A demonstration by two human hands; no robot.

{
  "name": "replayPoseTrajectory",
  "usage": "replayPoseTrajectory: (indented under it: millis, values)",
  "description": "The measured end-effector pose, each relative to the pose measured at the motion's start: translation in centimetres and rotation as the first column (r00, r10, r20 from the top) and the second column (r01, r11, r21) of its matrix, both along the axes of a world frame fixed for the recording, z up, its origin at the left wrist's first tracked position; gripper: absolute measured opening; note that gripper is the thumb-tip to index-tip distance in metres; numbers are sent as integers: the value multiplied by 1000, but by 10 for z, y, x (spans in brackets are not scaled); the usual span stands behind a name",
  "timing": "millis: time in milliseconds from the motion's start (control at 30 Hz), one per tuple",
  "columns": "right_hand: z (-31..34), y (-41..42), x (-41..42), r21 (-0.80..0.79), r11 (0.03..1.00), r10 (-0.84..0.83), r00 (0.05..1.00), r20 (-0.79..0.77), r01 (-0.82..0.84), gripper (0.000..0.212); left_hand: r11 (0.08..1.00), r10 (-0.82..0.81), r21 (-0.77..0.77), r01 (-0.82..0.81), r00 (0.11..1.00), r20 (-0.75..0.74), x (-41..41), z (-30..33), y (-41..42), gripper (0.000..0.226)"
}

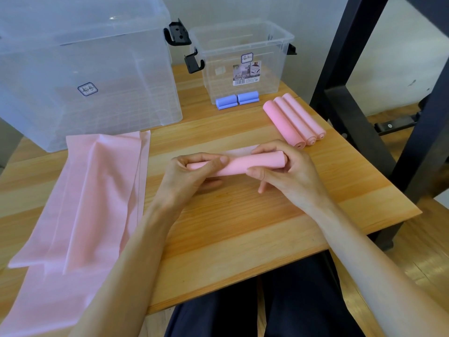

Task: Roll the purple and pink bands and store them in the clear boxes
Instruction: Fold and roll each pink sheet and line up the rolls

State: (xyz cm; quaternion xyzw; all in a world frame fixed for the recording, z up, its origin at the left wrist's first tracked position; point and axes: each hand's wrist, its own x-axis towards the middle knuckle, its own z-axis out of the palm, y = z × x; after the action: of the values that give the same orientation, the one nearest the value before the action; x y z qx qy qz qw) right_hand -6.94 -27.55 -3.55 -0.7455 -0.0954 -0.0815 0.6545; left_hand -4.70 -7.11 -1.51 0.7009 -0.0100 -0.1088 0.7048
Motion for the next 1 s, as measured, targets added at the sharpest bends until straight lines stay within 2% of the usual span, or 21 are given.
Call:
replayPoseTrajectory:
  millis: [100, 200, 300, 433, 767, 867, 1000]
  values:
    - [-1, 0, 1, -12, 1000, 9, 1000, -3, -10, 34, 999, 0, 36, -2, 999, 48, 0, 0, 1, 27]
    - [1, -2, 1, 40, 999, 21, 998, -56, -19, 29, 999, 4, 38, -9, 992, 122, -2, 3, -1, 22]
    - [2, -2, 1, 57, 998, 33, 998, -48, -31, 28, 998, 10, 59, -17, 992, 122, -1, 1, -2, 20]
    - [-1, 0, -1, 19, 999, 40, 999, 20, -41, 36, 1000, -4, -23, 4, 1000, 11, 2, -2, 2, 24]
    - [-1, -3, 2, 81, 997, 17, 1000, 4, -17, 33, 997, 12, -71, 2, 981, 192, -2, 2, 0, 27]
    - [-2, -4, 1, 94, 996, -5, 1000, 13, 4, 32, 998, 26, -68, -10, 969, 244, -2, 1, -2, 33]
    - [1, -5, 0, 91, 994, -68, 998, 16, 66, 31, 989, 56, -146, -22, 971, 233, 3, -1, -2, 42]
